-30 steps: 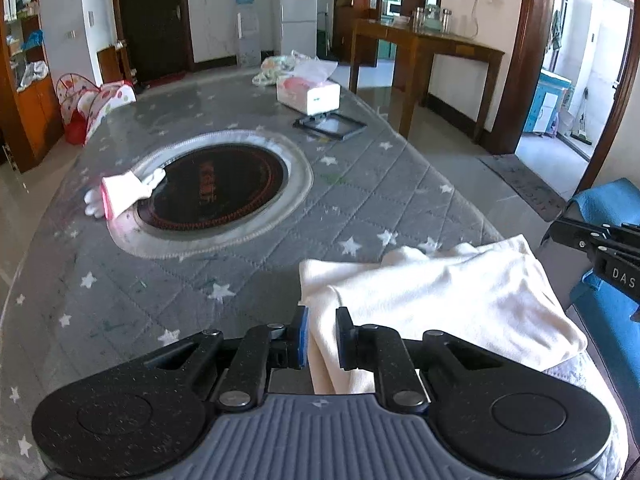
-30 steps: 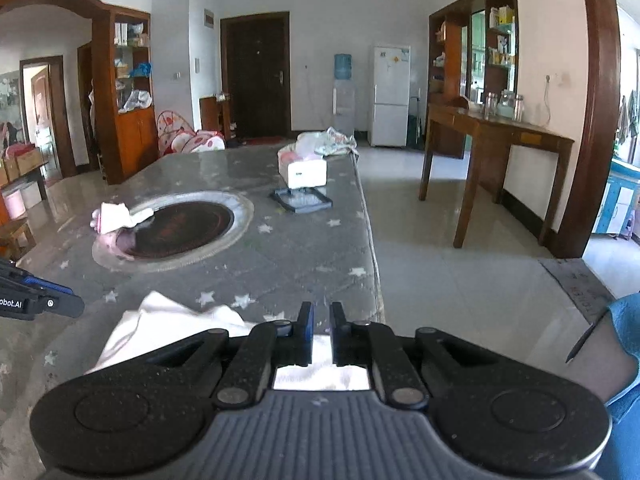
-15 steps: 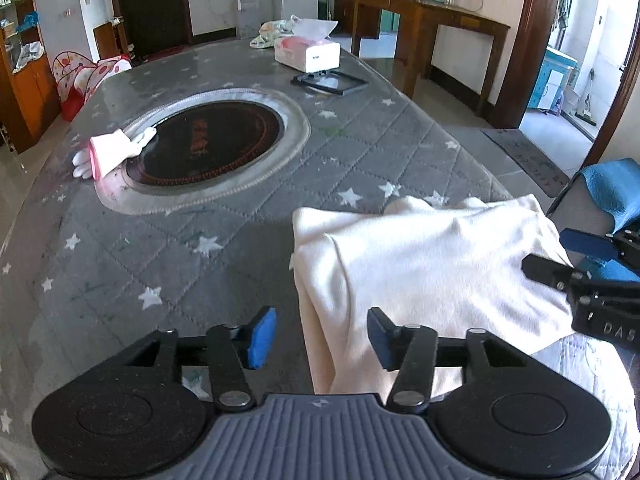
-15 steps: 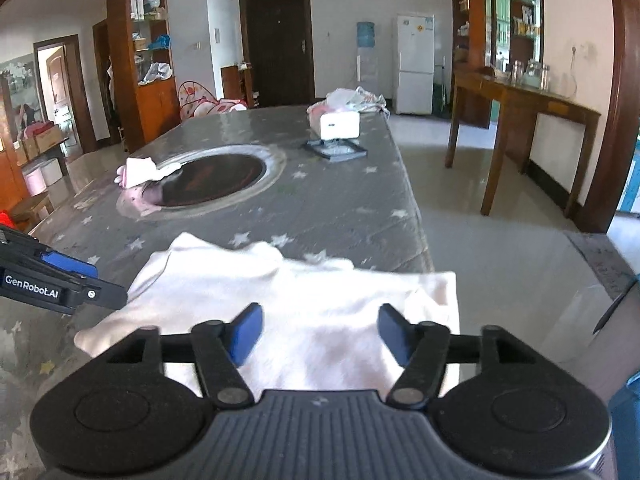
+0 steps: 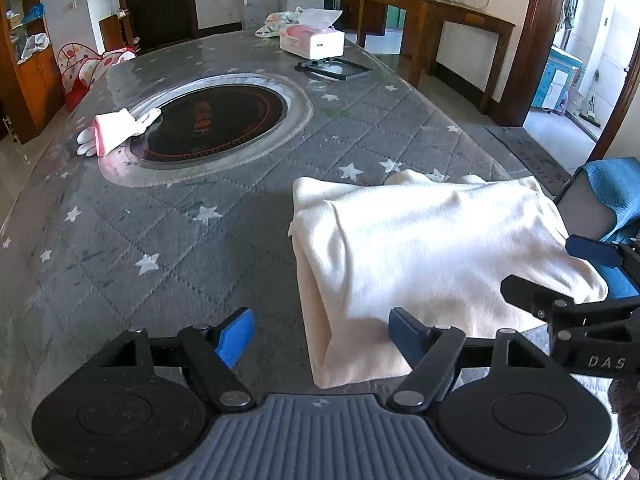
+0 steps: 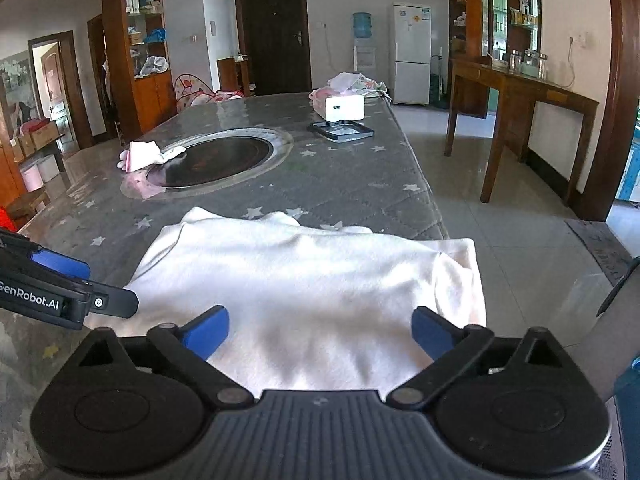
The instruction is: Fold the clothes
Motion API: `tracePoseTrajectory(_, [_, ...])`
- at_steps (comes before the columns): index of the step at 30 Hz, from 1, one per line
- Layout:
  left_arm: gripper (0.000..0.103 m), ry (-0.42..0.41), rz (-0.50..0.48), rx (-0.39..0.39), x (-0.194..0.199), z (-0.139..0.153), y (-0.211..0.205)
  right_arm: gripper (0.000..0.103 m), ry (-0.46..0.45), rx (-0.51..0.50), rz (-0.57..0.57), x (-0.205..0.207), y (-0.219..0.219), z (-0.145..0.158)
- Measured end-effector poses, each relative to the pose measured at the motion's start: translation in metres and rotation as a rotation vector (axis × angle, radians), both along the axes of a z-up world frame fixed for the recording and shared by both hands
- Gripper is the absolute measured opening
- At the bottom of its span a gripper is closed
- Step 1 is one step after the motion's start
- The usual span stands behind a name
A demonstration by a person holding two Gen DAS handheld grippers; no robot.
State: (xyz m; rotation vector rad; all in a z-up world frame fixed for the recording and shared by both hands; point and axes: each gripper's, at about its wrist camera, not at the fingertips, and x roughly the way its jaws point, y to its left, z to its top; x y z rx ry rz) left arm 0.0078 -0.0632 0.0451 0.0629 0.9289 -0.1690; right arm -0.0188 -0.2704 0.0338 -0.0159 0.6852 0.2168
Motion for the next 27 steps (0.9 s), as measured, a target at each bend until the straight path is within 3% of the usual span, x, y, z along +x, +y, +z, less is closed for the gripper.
tracePoseTrajectory(8, [0.082, -0.017, -0.001, 0.018, -0.003, -0.007, -0.001, 0.101, 0.015, -0.035, 0.0, -0.004, 0.005, -0.013])
tracePoseTrajectory(27, [0.088, -0.022, 0.032, 0.008, -0.004, -0.015, 0.01, 0.103, -0.02, -0.055, 0.055, -0.008, 0.024, -0.011])
